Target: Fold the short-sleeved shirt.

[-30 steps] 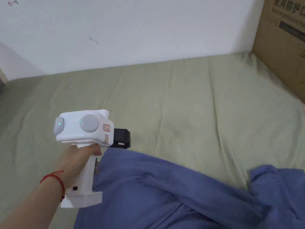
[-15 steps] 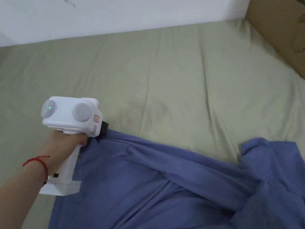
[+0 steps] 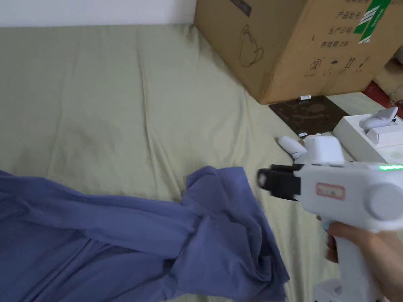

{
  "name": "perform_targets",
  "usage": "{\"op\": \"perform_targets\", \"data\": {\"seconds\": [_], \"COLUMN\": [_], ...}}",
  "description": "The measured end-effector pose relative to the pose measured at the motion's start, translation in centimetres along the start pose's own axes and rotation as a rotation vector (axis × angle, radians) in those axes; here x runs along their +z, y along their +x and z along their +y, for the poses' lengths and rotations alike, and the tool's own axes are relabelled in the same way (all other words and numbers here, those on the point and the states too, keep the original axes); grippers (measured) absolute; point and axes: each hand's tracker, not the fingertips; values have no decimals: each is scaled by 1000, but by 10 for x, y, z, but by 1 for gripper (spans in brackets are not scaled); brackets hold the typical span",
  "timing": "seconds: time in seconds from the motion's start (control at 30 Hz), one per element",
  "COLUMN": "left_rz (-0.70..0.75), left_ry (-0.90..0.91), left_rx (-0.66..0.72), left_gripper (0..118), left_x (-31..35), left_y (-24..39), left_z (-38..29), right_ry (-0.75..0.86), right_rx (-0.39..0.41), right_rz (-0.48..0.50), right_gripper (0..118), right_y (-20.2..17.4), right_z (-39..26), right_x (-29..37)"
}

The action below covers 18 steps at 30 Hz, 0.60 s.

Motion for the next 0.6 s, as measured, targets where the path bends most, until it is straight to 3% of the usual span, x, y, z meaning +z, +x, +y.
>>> {"op": "perform_targets", "data": {"seconds": [0.03,0.07,0.17,0.33,0.43,0.5,0.53,0.57,0.6], "left_rz": [-4,-9,-29,-20,-13,-9,-9,-9,-13], "left_ry": [2,1,-23,-37,-34,-32,-30,-28,-24], "left_rx": [5,15,41,20,7,-2,-7,-10,-9], "left_gripper": [2,2,2,2,2,2,2,2,2], "left_x": [-5,-5,-4,-6,-8,-7,-5,0,4], "left_y": [-7,-9,-5,3,3,6,6,9,10], "left_z": [2,2,0,2,3,3,3,0,0], "right_ry": [-88,-192,-282,-427,-426,-413,-408,-408,-402], "right_rx": [-46,-74,-125,-104,24,122,141,127,130], "right_rz": [-9,-3,-81,-124,-228,-238,-236,-201,-218], "right_gripper": [83,117,116,112,97,62,26,0,0], "right_y": [9,16,35,15,-2,-13,-17,-21,-28], "right_z": [3,3,-3,-11,-11,-9,-8,-6,-7], "right_x": [-23,-46,-71,-117,-115,-106,-100,-95,-91]}}
